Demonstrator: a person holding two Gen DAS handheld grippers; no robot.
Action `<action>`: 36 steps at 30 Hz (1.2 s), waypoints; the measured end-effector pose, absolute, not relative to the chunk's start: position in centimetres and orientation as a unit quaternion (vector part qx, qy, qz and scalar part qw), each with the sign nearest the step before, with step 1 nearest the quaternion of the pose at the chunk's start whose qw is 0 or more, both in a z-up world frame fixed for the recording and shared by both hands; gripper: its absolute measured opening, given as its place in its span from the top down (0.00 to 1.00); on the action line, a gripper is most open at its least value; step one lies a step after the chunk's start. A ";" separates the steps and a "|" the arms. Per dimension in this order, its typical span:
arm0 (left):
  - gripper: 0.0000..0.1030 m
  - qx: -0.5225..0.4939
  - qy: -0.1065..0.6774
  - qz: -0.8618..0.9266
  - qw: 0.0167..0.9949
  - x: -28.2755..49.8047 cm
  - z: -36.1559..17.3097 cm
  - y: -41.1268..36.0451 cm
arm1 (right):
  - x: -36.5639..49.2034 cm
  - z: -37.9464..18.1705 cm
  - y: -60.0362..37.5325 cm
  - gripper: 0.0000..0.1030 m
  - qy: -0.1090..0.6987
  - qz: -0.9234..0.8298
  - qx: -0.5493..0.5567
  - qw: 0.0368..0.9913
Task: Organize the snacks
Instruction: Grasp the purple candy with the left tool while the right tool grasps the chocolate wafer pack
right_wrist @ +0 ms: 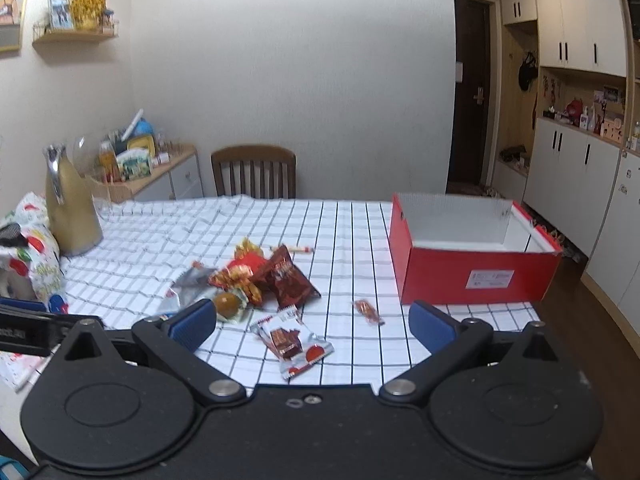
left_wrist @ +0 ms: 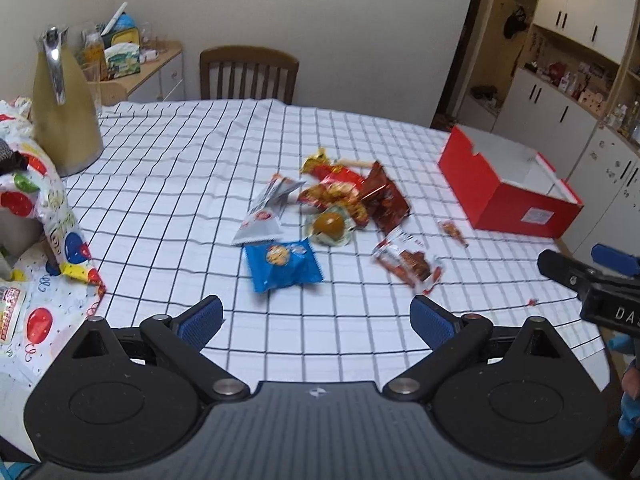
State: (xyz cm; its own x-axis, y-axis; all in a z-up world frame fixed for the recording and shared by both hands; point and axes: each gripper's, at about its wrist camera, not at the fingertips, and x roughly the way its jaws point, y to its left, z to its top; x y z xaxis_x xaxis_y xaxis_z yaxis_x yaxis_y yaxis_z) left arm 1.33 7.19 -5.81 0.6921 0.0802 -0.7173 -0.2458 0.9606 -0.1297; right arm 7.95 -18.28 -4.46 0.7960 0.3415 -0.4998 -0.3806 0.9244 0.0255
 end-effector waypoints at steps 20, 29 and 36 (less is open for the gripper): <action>0.08 -0.114 0.465 0.125 0.869 5.4 -14.2 14.0 | 16.7 -11.7 -14.3 0.05 0.340 0.249 -0.116 0.899; 0.38 -0.053 0.491 0.085 0.866 7.2 -15.5 15.6 | 20.9 -15.0 -11.3 0.14 0.368 0.285 -0.170 0.869; 0.59 -0.015 0.518 0.032 0.855 8.2 -16.6 17.1 | 22.5 -16.2 -9.9 0.19 0.381 0.305 -0.202 0.849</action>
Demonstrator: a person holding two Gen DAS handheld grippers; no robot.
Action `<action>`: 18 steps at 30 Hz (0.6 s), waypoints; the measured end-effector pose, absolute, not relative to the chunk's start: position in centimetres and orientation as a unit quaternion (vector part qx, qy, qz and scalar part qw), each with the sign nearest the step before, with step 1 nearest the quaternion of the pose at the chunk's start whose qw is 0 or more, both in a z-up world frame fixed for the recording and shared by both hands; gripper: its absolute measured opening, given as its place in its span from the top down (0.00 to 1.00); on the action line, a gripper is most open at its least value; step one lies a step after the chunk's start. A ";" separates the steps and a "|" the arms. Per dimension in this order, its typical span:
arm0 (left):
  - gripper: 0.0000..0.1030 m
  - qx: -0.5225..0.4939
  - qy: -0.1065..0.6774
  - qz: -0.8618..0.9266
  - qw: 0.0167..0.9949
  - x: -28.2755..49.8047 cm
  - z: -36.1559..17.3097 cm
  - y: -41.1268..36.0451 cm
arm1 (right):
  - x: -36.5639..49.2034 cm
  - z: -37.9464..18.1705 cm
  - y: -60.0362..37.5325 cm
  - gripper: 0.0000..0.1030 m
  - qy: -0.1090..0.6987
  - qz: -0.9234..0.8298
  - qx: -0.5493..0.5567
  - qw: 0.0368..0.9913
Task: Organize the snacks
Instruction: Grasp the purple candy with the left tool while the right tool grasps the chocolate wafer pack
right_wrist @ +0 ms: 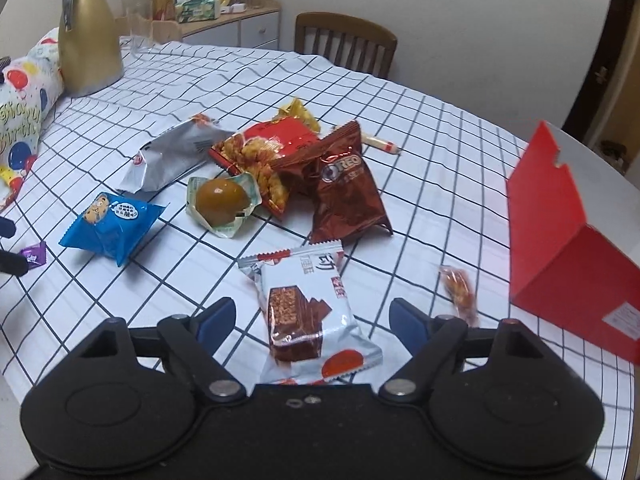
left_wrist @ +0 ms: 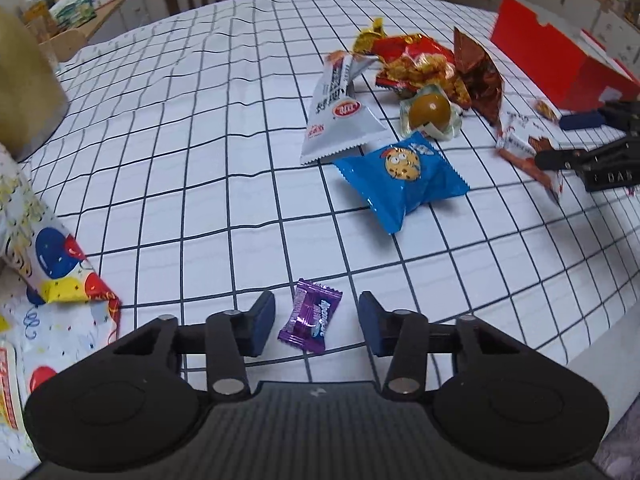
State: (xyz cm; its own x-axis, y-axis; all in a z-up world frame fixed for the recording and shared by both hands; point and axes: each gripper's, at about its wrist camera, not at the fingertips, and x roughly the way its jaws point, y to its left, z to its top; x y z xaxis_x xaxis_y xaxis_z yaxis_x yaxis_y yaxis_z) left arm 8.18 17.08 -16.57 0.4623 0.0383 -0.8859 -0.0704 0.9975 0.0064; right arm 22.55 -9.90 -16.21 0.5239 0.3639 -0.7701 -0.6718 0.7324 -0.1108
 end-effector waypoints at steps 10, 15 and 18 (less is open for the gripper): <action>0.63 0.018 0.536 0.004 0.844 8.3 -17.4 17.2 | 23.9 -17.3 -9.3 0.25 0.394 0.318 -0.223 0.833; 0.63 0.019 0.537 0.003 0.844 8.3 -17.6 17.3 | 24.4 -18.2 -9.1 0.31 0.402 0.309 -0.231 0.830; 0.69 0.009 0.537 0.001 0.843 8.5 -17.6 17.5 | 24.5 -18.6 -9.1 0.34 0.408 0.304 -0.230 0.829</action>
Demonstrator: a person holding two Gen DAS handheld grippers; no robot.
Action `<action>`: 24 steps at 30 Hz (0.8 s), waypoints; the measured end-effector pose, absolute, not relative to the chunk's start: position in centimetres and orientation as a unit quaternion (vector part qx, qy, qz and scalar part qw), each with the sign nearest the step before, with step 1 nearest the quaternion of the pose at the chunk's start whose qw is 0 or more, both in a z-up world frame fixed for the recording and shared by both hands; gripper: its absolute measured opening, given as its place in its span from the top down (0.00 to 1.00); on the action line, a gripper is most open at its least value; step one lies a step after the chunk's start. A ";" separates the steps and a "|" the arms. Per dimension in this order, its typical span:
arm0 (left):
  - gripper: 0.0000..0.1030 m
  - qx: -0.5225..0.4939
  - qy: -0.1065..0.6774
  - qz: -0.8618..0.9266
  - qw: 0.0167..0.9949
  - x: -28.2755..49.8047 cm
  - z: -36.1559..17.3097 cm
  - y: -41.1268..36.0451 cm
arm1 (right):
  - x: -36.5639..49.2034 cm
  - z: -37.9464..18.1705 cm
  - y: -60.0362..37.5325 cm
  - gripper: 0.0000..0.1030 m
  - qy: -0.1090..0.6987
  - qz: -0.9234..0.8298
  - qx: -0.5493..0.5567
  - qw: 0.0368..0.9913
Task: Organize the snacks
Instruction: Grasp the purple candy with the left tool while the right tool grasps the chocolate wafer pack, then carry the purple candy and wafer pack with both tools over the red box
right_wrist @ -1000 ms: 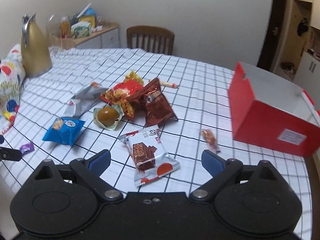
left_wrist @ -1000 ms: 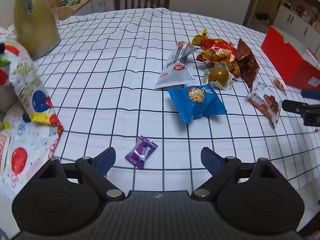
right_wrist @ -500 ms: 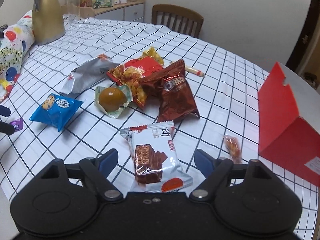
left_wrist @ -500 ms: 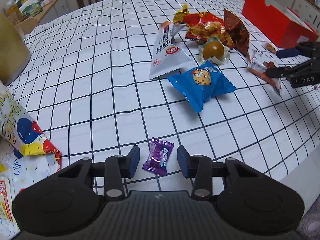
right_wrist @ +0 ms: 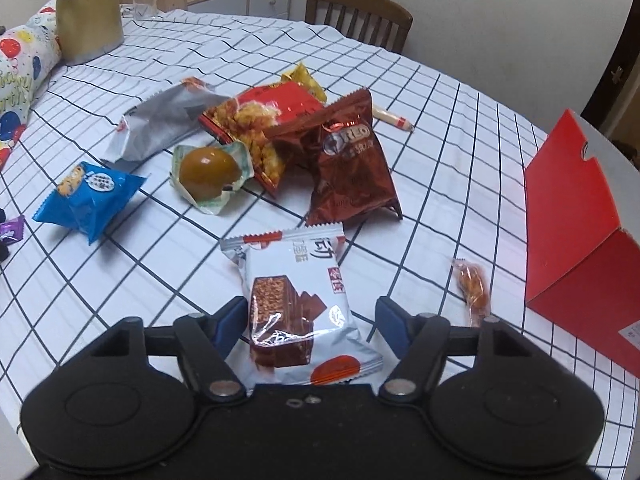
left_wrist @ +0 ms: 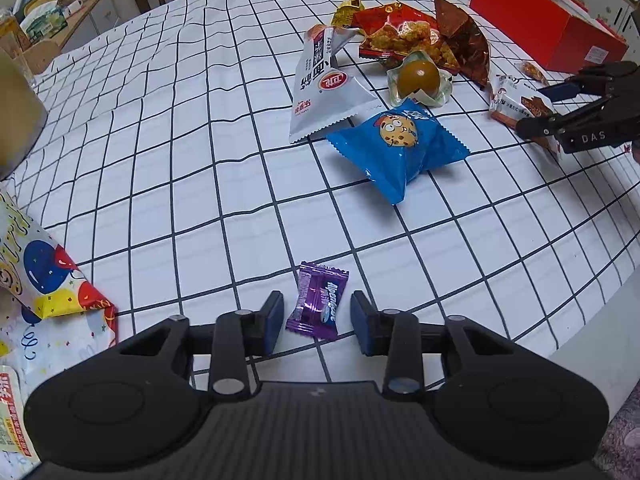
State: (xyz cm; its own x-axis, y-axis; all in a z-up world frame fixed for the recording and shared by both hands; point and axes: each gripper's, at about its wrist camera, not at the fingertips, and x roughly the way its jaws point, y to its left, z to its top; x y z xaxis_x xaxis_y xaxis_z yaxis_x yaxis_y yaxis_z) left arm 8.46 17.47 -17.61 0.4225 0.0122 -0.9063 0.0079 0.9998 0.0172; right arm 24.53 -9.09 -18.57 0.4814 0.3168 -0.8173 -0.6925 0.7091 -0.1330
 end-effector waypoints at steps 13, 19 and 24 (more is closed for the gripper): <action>0.79 0.020 0.532 0.015 0.847 8.3 -17.7 16.8 | 23.4 -18.3 -8.8 0.51 0.413 0.288 -0.221 0.835; 0.80 0.010 0.534 0.027 0.845 8.3 -17.7 16.6 | 22.3 -17.9 -9.0 0.53 0.429 0.278 -0.209 0.834; 0.80 0.005 0.534 0.040 0.845 8.2 -17.3 16.2 | 21.0 -16.9 -9.6 0.54 0.424 0.280 -0.199 0.838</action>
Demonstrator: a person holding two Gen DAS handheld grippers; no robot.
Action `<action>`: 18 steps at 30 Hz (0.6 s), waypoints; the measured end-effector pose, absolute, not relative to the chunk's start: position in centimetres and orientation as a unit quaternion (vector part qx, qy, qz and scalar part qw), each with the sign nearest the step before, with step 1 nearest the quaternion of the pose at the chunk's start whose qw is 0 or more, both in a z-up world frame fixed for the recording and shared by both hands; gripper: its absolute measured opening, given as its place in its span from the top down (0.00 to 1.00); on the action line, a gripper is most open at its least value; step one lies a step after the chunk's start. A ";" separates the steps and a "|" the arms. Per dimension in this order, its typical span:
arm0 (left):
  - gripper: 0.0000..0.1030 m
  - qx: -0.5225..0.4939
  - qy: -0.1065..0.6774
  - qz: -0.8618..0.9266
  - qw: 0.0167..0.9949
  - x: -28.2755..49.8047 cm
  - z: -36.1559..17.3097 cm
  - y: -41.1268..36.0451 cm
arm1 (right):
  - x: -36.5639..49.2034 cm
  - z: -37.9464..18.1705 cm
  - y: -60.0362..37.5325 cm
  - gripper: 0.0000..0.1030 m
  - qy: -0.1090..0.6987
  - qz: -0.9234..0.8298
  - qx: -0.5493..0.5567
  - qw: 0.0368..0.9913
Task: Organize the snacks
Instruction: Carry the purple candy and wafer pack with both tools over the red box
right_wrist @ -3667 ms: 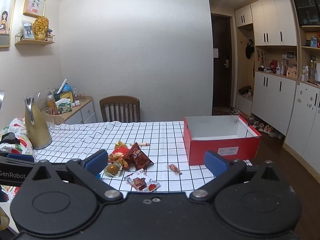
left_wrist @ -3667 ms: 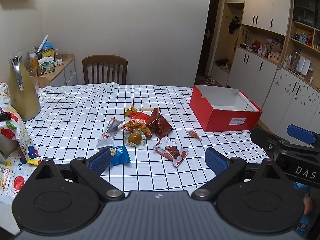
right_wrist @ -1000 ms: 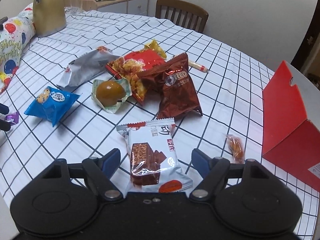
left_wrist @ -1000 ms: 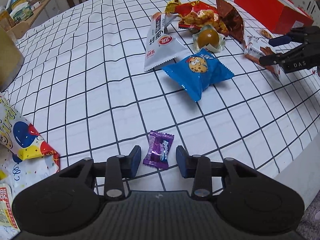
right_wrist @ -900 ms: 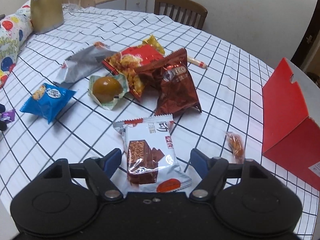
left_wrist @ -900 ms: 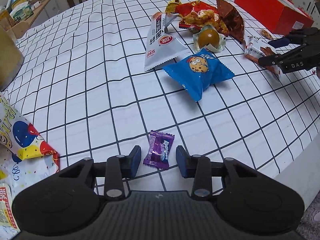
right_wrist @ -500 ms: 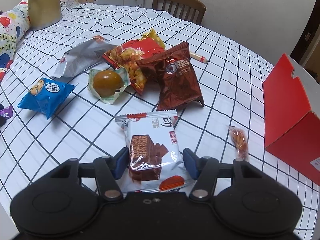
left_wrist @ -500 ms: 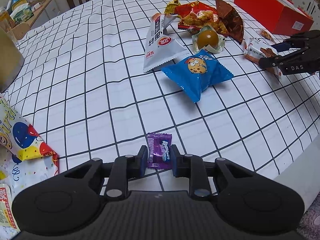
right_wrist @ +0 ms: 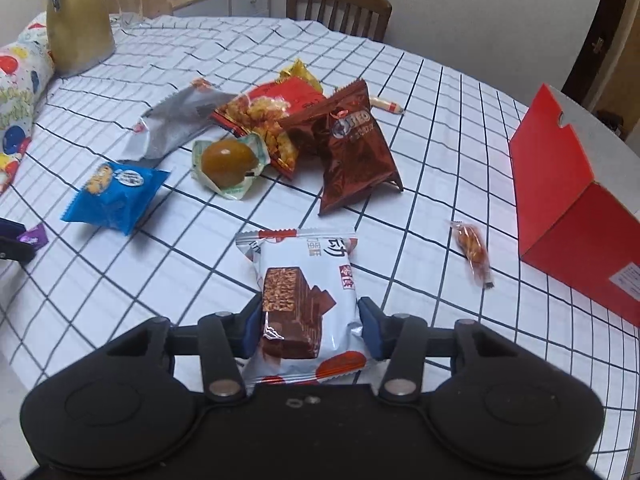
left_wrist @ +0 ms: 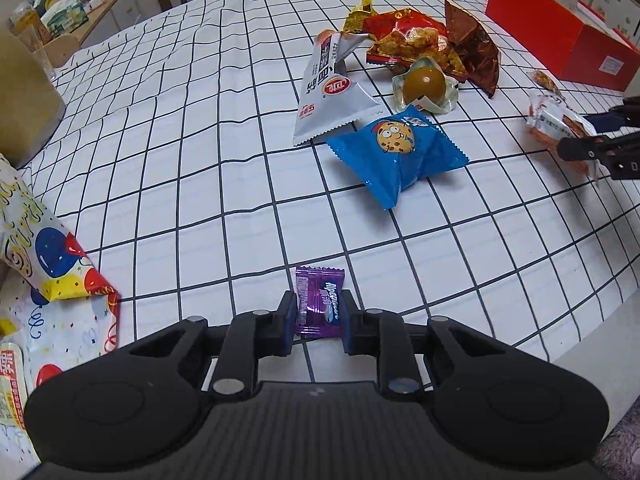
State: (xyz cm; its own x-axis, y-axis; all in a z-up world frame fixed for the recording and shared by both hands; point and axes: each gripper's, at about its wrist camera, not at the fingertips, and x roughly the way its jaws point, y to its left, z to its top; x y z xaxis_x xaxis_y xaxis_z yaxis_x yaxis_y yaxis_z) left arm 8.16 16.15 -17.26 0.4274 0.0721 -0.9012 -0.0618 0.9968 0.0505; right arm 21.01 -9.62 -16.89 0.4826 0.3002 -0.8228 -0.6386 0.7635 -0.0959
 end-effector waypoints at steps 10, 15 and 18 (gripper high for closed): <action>0.80 -0.029 0.528 0.060 0.847 8.7 -15.2 14.1 | 20.3 -14.6 -12.2 0.54 0.416 0.296 -0.186 0.840; 0.79 -0.032 0.519 0.066 0.852 9.9 -13.5 11.7 | 20.7 -12.8 -13.9 0.54 0.407 0.303 -0.180 0.843; 0.79 -0.042 0.512 0.066 0.855 11.1 -12.3 10.1 | 21.0 -11.5 -15.0 0.54 0.399 0.307 -0.181 0.845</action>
State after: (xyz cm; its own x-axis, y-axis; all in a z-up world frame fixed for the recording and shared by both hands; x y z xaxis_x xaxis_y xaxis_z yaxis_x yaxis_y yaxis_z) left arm 11.08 10.08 -12.33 0.4671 0.0698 -0.8814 -0.1566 0.9877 -0.0048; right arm 21.03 -14.96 -11.53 0.4929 0.3740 -0.7856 -0.6632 0.7460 -0.0610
